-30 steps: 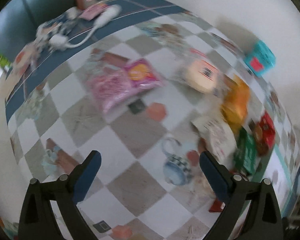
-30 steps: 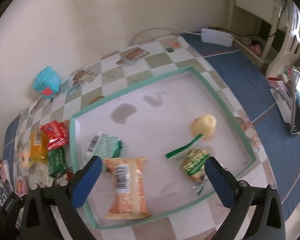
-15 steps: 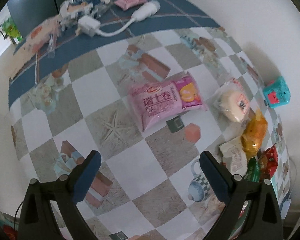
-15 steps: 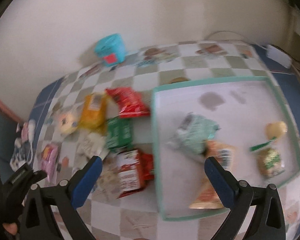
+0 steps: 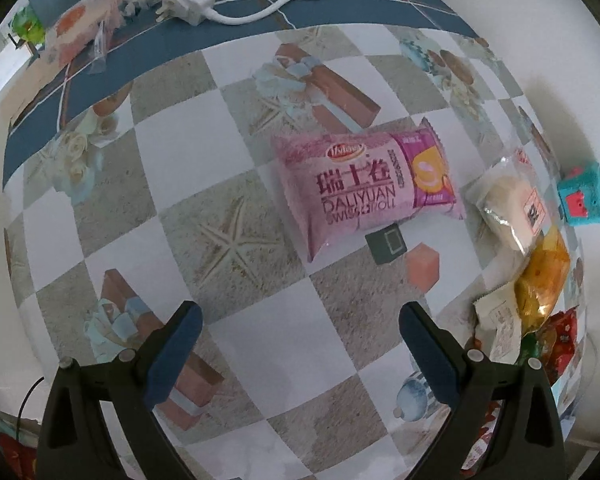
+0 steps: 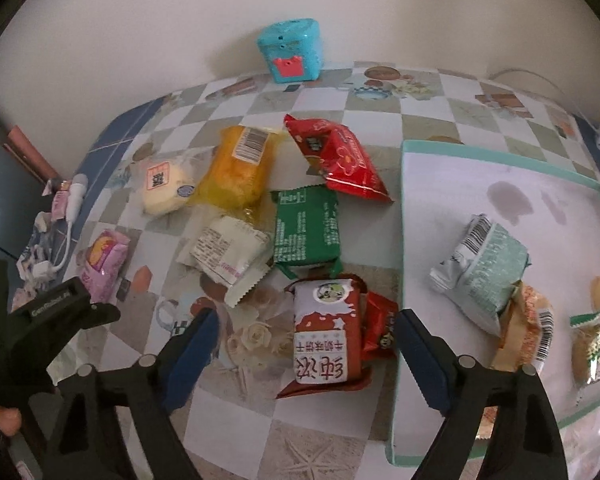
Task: Organize snacks
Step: 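Withdraw both grippers from the tray back to the snack pile, then close the right gripper on the red-white milk biscuit pack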
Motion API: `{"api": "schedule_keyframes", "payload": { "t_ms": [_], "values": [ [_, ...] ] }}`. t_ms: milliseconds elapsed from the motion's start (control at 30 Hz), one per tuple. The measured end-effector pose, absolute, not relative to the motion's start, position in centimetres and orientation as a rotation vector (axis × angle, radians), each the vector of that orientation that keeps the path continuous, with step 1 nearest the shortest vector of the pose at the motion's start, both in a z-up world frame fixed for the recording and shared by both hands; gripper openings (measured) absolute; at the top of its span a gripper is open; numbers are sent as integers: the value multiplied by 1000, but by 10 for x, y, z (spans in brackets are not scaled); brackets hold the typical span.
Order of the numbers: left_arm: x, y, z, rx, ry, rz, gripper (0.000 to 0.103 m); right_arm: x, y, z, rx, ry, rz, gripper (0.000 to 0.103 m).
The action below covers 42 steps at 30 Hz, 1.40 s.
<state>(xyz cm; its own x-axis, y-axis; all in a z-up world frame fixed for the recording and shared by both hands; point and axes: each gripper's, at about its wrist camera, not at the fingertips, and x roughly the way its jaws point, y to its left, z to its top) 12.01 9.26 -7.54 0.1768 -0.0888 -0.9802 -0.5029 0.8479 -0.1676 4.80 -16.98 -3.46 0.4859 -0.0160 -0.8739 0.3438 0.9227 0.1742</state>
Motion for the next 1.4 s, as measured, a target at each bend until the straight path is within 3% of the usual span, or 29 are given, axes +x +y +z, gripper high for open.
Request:
{"api": "schedule_keyframes", "payload": {
  "t_ms": [267,567,1400],
  "values": [
    [133,102,-74,-519,1369,275,99,50,-166,-36,363,1047,-187,80],
    [145,86,-67,-475,1376,200,99,48,-173,-44,442,1060,-157,54],
    [154,30,-64,-344,1383,68,99,51,-186,-53,409,1086,-240,50]
  ]
}}
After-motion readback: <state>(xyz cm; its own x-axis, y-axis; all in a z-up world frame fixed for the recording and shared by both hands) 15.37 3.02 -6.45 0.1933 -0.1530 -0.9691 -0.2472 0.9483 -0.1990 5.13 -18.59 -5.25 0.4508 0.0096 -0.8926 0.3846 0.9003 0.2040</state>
